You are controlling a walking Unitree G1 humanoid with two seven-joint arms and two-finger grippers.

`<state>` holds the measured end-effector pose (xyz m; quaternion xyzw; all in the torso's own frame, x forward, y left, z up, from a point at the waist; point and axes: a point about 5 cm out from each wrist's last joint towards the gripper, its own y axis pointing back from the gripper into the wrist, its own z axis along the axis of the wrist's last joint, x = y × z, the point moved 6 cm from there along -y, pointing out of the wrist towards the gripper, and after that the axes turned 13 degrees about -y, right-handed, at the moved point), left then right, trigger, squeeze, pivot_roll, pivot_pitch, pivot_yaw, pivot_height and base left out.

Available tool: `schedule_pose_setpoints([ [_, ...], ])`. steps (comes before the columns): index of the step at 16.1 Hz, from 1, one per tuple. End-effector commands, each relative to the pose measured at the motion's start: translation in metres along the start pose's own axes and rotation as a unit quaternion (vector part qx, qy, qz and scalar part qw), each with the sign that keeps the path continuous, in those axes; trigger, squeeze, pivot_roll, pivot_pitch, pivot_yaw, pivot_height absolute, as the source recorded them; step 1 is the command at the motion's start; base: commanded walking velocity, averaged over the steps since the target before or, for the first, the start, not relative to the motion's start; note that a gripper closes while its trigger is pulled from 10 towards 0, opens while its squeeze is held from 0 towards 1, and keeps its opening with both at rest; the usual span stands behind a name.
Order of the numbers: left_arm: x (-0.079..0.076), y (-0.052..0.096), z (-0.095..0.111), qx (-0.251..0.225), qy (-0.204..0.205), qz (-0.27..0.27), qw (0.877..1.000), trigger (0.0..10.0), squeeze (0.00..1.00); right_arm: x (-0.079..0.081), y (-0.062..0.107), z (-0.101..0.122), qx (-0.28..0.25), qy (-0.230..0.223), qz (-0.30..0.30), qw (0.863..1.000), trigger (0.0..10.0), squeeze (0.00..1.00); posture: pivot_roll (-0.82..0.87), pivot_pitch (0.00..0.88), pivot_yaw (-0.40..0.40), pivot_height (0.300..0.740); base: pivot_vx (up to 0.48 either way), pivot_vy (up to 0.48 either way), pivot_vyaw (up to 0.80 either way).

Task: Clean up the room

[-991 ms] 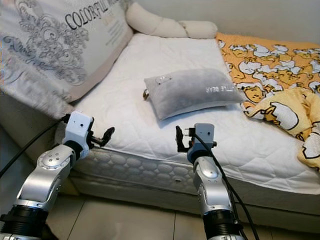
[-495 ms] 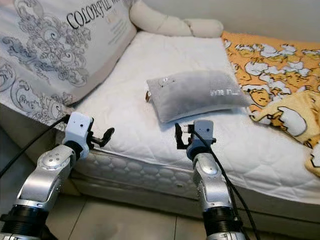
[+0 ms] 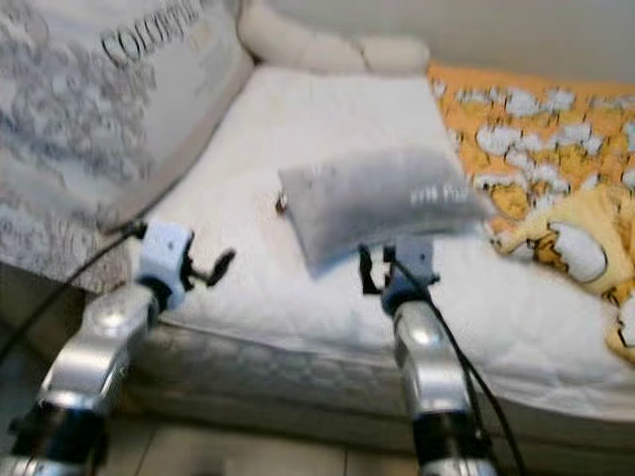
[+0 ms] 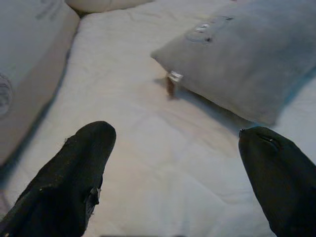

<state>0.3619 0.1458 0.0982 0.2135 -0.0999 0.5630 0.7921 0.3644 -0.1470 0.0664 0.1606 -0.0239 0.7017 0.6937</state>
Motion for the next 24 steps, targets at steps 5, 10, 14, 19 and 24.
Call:
schedule_pose_setpoints([
  [5,0.0072,0.0032,-0.0042,0.006,-0.004,0.011,1.0,10.0,0.0,0.0091,-0.0014,0.0009,-0.002,0.007,0.011,1.0,10.0,0.0,0.0,0.0,-0.017,0.74,0.371,0.0,0.0],
  [10,0.0069,0.0035,-0.0034,0.005,-0.004,0.011,1.0,10.0,0.0,0.009,-0.0013,0.0003,-0.002,0.009,0.011,1.0,10.0,0.0,0.0,0.0,-0.017,0.74,0.373,0.0,0.0],
  [14,0.0069,0.0035,-0.0025,0.004,-0.005,0.011,1.0,10.0,0.0,0.0094,-0.0013,-0.0006,-0.001,0.008,0.011,1.0,10.0,0.0,0.0,0.0,-0.018,0.74,0.372,0.0,0.0],
  [19,0.0053,0.0033,-0.0006,0.0,-0.008,0.007,1.0,10.0,0.0,0.0089,-0.0009,-0.0014,0.0,0.008,0.01,1.0,10.0,0.0,0.0,0.0,-0.017,0.74,0.37,0.0,0.0],
  [24,0.003,0.0038,0.0012,-0.006,-0.015,-0.001,1.0,10.0,0.0,0.0064,-0.001,-0.0027,0.003,0.007,0.001,1.0,10.0,0.0,0.0,0.0,-0.018,0.74,0.055,0.0,0.0],
])
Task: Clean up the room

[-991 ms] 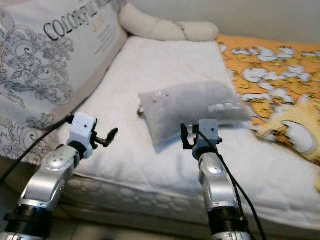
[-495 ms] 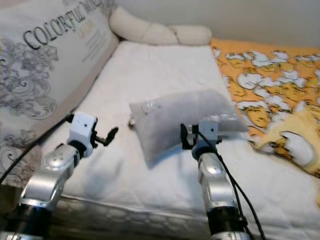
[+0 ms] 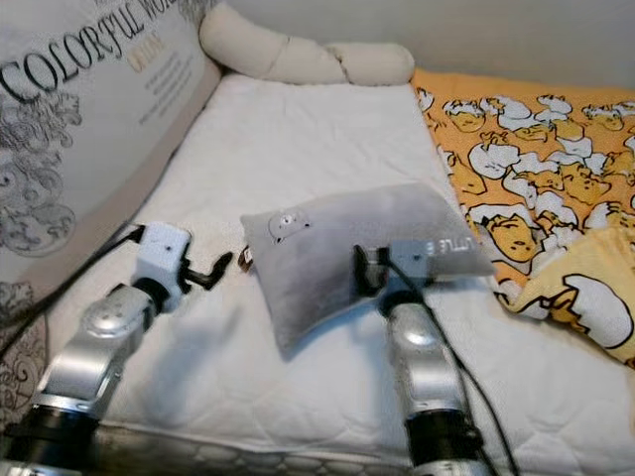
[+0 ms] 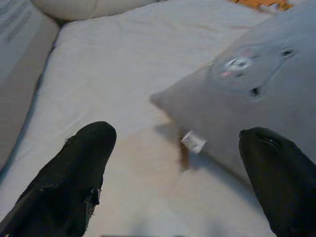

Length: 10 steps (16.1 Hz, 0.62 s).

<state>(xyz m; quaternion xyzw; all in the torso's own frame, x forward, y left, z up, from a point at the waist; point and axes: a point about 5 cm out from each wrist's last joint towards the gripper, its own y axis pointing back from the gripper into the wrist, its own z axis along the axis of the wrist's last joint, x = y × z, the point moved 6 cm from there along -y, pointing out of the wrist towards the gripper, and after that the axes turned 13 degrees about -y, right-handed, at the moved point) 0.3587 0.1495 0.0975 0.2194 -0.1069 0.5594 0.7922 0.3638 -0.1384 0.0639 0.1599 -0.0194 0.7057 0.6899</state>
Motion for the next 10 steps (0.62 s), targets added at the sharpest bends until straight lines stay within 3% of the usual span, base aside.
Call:
schedule_pose_setpoints([
  [1,0.001,0.0,0.004,-0.007,-0.009,-0.003,1.0,10.0,0.0,-0.003,-0.001,0.002,0.0,0.001,-0.007,1.0,10.0,0.0,0.0,0.0,-0.017,0.74,0.0,0.0,0.0],
  [2,-0.004,0.002,0.005,-0.011,-0.024,-0.022,0.999,10.0,0.0,-0.006,0.0,0.003,-0.002,-0.011,-0.013,1.0,10.0,0.0,0.0,0.0,-0.017,0.74,0.0,0.0,0.0],
  [3,-0.011,0.005,0.006,-0.015,-0.038,-0.045,0.998,10.0,0.0,-0.009,0.001,0.006,-0.008,-0.029,-0.015,0.999,10.0,0.41,0.0,0.0,-0.019,0.74,0.0,0.0,0.0],
  [4,-0.014,0.008,0.006,-0.015,-0.049,-0.055,0.997,10.0,0.0,-0.013,0.003,0.007,-0.012,-0.045,-0.021,0.999,10.0,1.0,0.0,0.0,-0.019,0.74,0.0,0.0,0.0],
  [7,-0.015,0.014,0.006,-0.018,-0.052,-0.059,0.997,10.0,0.0,-0.024,0.009,0.002,-0.007,-0.067,-0.045,0.997,10.0,1.0,0.0,0.0,-0.023,0.74,0.0,0.0,0.0],
  [9,-0.011,0.022,0.005,-0.018,-0.049,-0.057,0.997,10.0,0.0,-0.047,0.018,-0.016,0.024,-0.093,-0.105,0.99,10.0,1.0,0.0,0.0,-0.027,0.74,0.0,0.0,0.0],
  [10,-0.011,0.023,0.005,-0.018,-0.047,-0.057,0.997,10.0,0.0,-0.05,0.019,-0.019,0.027,-0.103,-0.111,0.988,10.0,1.0,0.0,0.0,-0.027,0.74,0.0,0.0,0.0],
])
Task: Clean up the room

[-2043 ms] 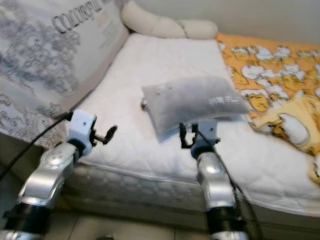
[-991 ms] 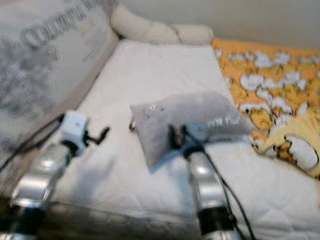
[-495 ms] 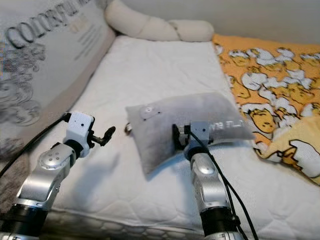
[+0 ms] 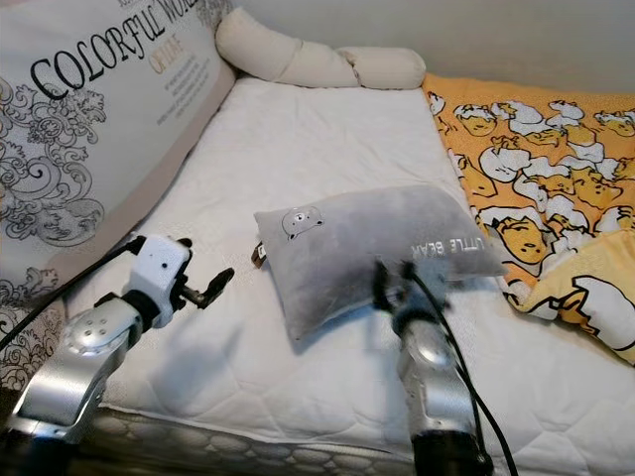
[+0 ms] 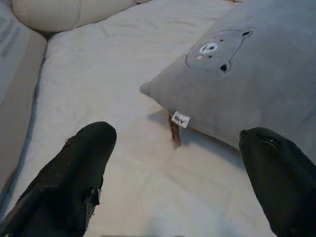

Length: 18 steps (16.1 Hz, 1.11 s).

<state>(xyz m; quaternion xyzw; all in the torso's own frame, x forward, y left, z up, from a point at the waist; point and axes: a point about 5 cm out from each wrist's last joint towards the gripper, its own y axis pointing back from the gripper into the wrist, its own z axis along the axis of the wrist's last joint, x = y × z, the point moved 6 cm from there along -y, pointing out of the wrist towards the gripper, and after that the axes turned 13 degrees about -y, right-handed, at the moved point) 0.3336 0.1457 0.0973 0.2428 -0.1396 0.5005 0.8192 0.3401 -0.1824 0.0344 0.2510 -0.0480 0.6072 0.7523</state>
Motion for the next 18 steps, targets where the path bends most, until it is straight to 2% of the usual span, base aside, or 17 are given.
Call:
schedule_pose_setpoints([
  [1,-0.001,0.001,0.003,-0.006,-0.004,-0.008,1.0,10.0,0.0,-0.002,0.0,-0.001,0.007,-0.014,-0.005,1.0,10.0,1.0,0.01,0.0,-0.032,0.74,0.0,0.0,0.0],
  [3,-0.007,0.001,0.004,-0.013,-0.033,-0.034,0.999,10.0,0.0,0.005,-0.004,-0.009,0.035,-0.028,0.006,0.999,10.0,1.0,0.02,0.0,-0.038,0.74,0.0,0.0,0.0],
  [4,-0.009,0.0,0.008,-0.023,-0.044,-0.056,0.997,10.0,0.0,0.011,-0.011,-0.016,0.062,-0.085,0.004,0.994,10.0,1.0,0.03,0.0,-0.039,0.74,0.0,0.0,0.0],
  [6,-0.009,-0.001,0.012,-0.031,-0.053,-0.069,0.996,10.0,0.0,0.012,-0.018,-0.023,0.081,-0.138,-0.004,0.987,10.0,1.0,0.02,0.0,-0.025,0.74,0.0,0.0,0.0],
  [7,-0.011,-0.001,0.015,-0.039,-0.058,-0.083,0.994,10.0,0.0,0.009,-0.026,-0.031,0.097,-0.192,-0.019,0.976,10.0,1.0,0.03,0.0,-0.022,0.74,0.0,0.0,0.0],
  [8,-0.014,-0.001,0.019,-0.051,-0.059,-0.104,0.992,10.0,0.0,0.009,-0.034,-0.031,0.099,-0.263,-0.025,0.959,10.0,1.0,0.04,0.0,-0.008,0.74,0.0,0.0,0.0],
  [9,-0.017,-0.001,0.022,-0.057,-0.058,-0.116,0.99,10.0,0.0,0.011,-0.038,-0.028,0.095,-0.302,-0.019,0.948,10.0,1.0,0.04,0.0,-0.008,0.74,0.0,0.0,0.0],
  [10,-0.023,0.001,0.026,-0.067,-0.058,-0.142,0.986,10.0,0.0,0.014,-0.042,-0.027,0.098,-0.365,-0.015,0.926,10.0,1.0,0.05,0.0,-0.004,0.74,0.0,0.0,0.0],
  [11,-0.028,0.002,0.027,-0.071,-0.059,-0.161,0.983,10.0,0.0,0.013,-0.044,-0.029,0.104,-0.39,-0.023,0.915,10.0,0.98,0.06,0.0,-0.007,0.74,0.0,0.0,0.0],
  [12,-0.036,0.006,0.029,-0.077,-0.064,-0.193,0.976,10.0,0.0,0.008,-0.044,-0.034,0.116,-0.407,-0.048,0.905,10.0,0.29,0.07,0.0,-0.012,0.74,0.0,0.0,0.0],
  [13,-0.037,0.008,0.028,-0.076,-0.069,-0.204,0.974,10.0,0.0,0.009,-0.047,-0.031,0.114,-0.422,-0.054,0.898,10.0,0.0,0.08,0.0,-0.019,0.74,0.0,0.0,0.0],
  [15,-0.032,0.008,0.027,-0.073,-0.07,-0.198,0.975,10.0,0.0,0.016,-0.053,-0.018,0.098,-0.449,-0.035,0.887,10.0,0.0,0.09,0.0,-0.022,0.74,0.0,0.0,0.0],
  [16,-0.031,0.008,0.025,-0.071,-0.071,-0.198,0.975,10.0,0.0,0.019,-0.056,-0.012,0.093,-0.433,-0.03,0.896,3.2,0.0,0.1,0.0,-0.02,0.74,0.0,0.0,0.0],
  [17,-0.031,0.009,0.024,-0.069,-0.072,-0.2,0.975,10.0,0.0,0.021,-0.057,-0.008,0.088,-0.422,-0.024,0.902,0.0,0.0,0.1,0.0,-0.017,0.74,0.0,0.0,0.0],
  [18,-0.032,0.009,0.024,-0.069,-0.073,-0.204,0.974,10.0,0.0,0.022,-0.058,-0.004,0.081,-0.43,-0.016,0.899,0.0,0.0,0.11,0.0,-0.019,0.74,0.0,0.0,0.0],
])
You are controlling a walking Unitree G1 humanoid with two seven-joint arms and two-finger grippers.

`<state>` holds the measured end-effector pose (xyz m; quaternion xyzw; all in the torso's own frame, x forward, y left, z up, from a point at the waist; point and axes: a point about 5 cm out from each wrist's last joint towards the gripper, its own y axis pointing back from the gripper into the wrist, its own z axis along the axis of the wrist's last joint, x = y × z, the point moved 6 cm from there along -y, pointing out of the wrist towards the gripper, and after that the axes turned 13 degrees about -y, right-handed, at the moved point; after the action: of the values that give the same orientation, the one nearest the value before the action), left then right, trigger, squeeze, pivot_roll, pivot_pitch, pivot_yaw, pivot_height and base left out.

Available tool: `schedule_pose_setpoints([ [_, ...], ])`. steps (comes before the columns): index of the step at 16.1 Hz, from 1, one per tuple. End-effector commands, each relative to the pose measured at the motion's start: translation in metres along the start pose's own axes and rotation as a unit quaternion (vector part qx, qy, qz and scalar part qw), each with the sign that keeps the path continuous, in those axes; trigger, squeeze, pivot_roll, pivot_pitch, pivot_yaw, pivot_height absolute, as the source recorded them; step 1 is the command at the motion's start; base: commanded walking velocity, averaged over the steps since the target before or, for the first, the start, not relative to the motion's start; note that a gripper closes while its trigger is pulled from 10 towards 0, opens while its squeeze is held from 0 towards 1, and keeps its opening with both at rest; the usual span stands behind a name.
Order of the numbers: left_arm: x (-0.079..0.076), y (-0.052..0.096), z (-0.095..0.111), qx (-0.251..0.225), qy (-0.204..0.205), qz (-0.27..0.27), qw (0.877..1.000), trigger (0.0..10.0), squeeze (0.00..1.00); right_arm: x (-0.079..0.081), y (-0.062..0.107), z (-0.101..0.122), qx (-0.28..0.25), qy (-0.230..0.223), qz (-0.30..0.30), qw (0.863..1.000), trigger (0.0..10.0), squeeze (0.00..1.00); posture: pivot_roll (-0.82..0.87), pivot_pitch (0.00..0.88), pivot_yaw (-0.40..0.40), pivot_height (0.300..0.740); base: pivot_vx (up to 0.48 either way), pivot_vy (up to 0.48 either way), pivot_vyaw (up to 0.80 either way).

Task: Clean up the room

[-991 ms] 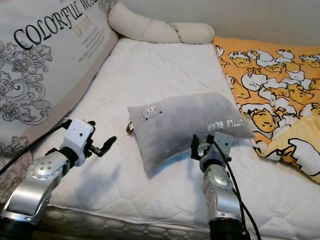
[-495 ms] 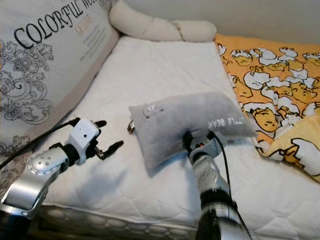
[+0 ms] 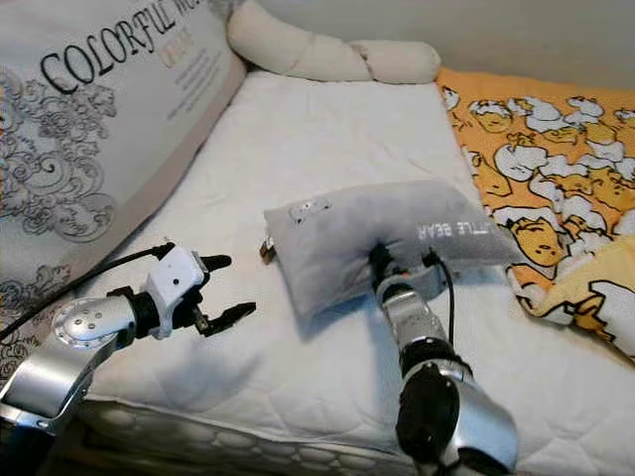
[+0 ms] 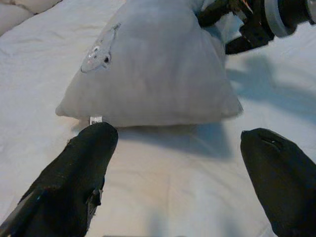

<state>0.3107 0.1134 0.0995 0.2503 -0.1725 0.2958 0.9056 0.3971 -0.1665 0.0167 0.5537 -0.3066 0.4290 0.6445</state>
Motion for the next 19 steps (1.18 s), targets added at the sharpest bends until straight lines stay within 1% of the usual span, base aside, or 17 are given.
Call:
schedule_pose_setpoints([
  [1,0.002,0.001,0.006,-0.008,-0.006,-0.002,1.0,10.0,0.0,0.008,-0.001,0.006,-0.011,-0.019,0.014,1.0,0.0,0.0,0.11,0.0,-0.022,0.74,0.0,0.0,0.0],
  [4,0.002,0.003,0.002,0.0,-0.004,-0.01,1.0,10.0,0.0,0.014,-0.002,0.006,-0.012,-0.041,0.025,0.999,0.0,0.0,0.12,0.0,-0.025,0.74,0.0,0.0,0.0],
  [5,0.002,0.004,-0.003,0.01,-0.003,-0.011,1.0,10.0,0.0,0.014,-0.002,0.005,-0.012,-0.037,0.022,0.999,0.0,0.0,0.12,0.0,-0.024,0.74,0.0,0.0,0.0],
  [6,0.002,0.004,-0.003,0.01,-0.002,-0.011,1.0,10.0,0.0,0.014,-0.002,0.004,-0.011,-0.034,0.021,0.999,0.0,0.0,0.12,0.0,-0.024,0.74,0.0,0.0,0.0],
  [10,0.006,0.004,-0.004,0.011,-0.003,-0.015,1.0,10.0,0.0,0.014,-0.003,0.002,-0.013,-0.046,0.017,0.999,0.0,0.0,0.12,0.0,-0.014,0.74,0.0,0.0,0.0],
  [14,0.007,0.002,-0.005,0.015,-0.004,-0.01,1.0,10.0,0.0,0.008,-0.002,-0.001,-0.007,-0.033,0.0,0.999,0.0,0.0,0.12,0.0,-0.022,0.74,0.0,0.0,0.0],
  [17,0.005,0.001,-0.008,0.018,0.0,-0.011,1.0,10.0,0.0,0.011,-0.003,-0.001,-0.008,-0.027,0.0,1.0,0.0,0.0,0.12,0.0,-0.027,0.74,0.0,0.0,0.0],
  [19,0.007,0.001,-0.01,0.023,0.002,-0.006,1.0,10.0,0.0,0.014,-0.003,-0.001,-0.009,-0.023,0.001,1.0,0.0,0.0,0.12,0.0,-0.03,0.74,0.0,0.0,0.0],
])
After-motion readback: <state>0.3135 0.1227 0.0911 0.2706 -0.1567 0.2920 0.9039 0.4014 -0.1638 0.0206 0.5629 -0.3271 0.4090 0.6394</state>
